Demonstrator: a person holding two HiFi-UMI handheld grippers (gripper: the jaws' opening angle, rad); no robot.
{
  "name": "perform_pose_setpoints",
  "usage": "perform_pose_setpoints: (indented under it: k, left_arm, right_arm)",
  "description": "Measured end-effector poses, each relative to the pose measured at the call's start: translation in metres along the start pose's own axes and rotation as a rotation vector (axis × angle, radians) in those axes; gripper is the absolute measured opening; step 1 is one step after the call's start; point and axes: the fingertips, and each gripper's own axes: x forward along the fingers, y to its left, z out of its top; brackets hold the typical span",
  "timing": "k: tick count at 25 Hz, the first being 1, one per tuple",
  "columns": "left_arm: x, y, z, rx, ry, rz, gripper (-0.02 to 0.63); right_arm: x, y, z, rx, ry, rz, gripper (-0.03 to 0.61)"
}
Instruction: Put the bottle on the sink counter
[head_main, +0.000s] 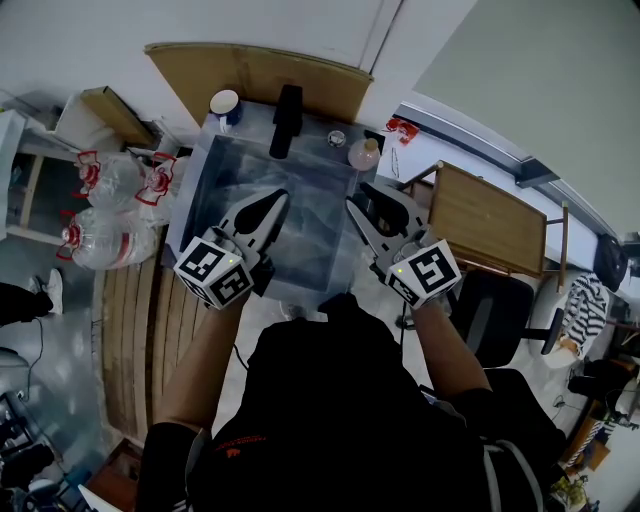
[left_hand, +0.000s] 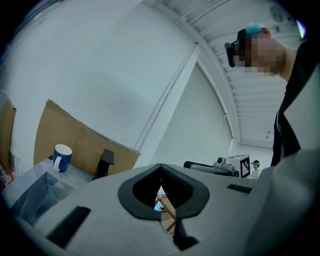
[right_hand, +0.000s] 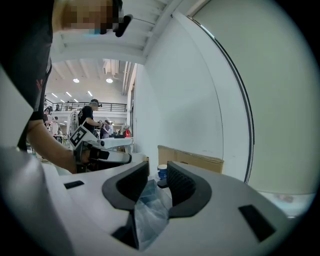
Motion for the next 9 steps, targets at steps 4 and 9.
perform_pose_setpoints:
  k: [4, 9]
  left_arm:
    - [0.0006, -0.0005, -0.0020, 0.000, 0.000, 0.003, 0.017]
    - [-0.0007, 0.0017, -0.0060, -0.003, 0.004, 0.014, 0.017]
  right_arm:
    - [-0.0009, -0.0038, -0.0021, 0.006, 0.003, -0.004, 0.121]
    - [-0.0018, -0.0046, -0.0057, 0.014, 0.008, -0.004, 0.114]
